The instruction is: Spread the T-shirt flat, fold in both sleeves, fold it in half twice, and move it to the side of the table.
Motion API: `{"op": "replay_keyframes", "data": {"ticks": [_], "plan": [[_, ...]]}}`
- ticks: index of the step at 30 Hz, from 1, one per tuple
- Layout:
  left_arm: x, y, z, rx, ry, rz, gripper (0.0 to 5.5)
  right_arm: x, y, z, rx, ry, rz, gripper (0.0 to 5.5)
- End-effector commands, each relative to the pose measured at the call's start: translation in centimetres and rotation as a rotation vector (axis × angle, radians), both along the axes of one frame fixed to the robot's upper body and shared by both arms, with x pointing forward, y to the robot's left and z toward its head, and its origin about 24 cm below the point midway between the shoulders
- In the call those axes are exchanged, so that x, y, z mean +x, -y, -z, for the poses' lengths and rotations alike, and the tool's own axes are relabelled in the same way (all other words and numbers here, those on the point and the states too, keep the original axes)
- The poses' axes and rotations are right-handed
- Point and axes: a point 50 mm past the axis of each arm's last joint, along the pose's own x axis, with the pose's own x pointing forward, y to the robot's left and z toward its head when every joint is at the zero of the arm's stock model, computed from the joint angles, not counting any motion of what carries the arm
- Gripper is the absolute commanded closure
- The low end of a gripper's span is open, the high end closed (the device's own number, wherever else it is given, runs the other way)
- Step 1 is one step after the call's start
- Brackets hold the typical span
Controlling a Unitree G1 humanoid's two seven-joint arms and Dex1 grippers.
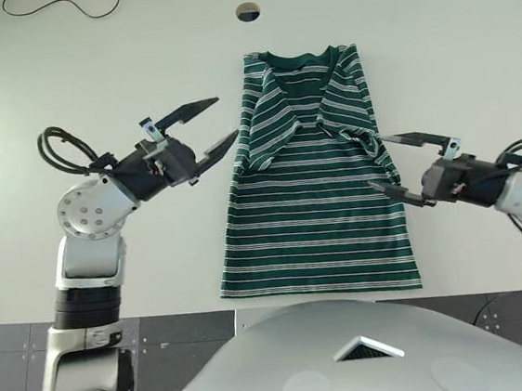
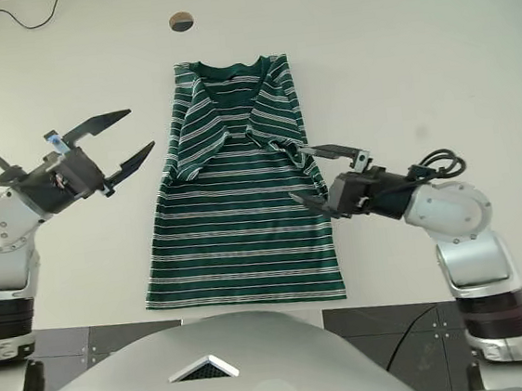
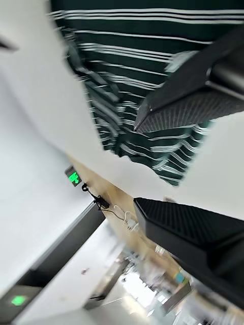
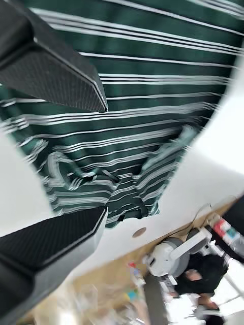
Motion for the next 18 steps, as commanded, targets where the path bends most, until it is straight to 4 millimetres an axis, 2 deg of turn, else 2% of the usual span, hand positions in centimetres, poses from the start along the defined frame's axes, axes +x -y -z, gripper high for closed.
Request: {"op": "replay_keyframes", "data": {"ticks": [1, 4, 10, 18], "plan": [[-1.4, -4.0, 0.8, 0.342, -0.135, 0.113, 3.13, -0.6, 2.2, -0.3, -0.185, 0.028, -0.103, 2.08], [-3.1, -5.4, 2.2, 0.491, -0.243, 0.198, 3.13, -1.9, 3.2, 0.5, -0.321, 0.044, -0.176, 2.08], [-4.9, -6.0, 2.5, 0.504, -0.365, 0.287, 3.13, -3.7, 3.6, 0.8, -0.383, 0.05, -0.226, 2.08], [-6.9, -4.0, 4.9, 0.465, -0.437, 0.388, 3.13, -5.8, 4.3, 2.2, -0.519, -0.026, -0.309, 2.08]]}}
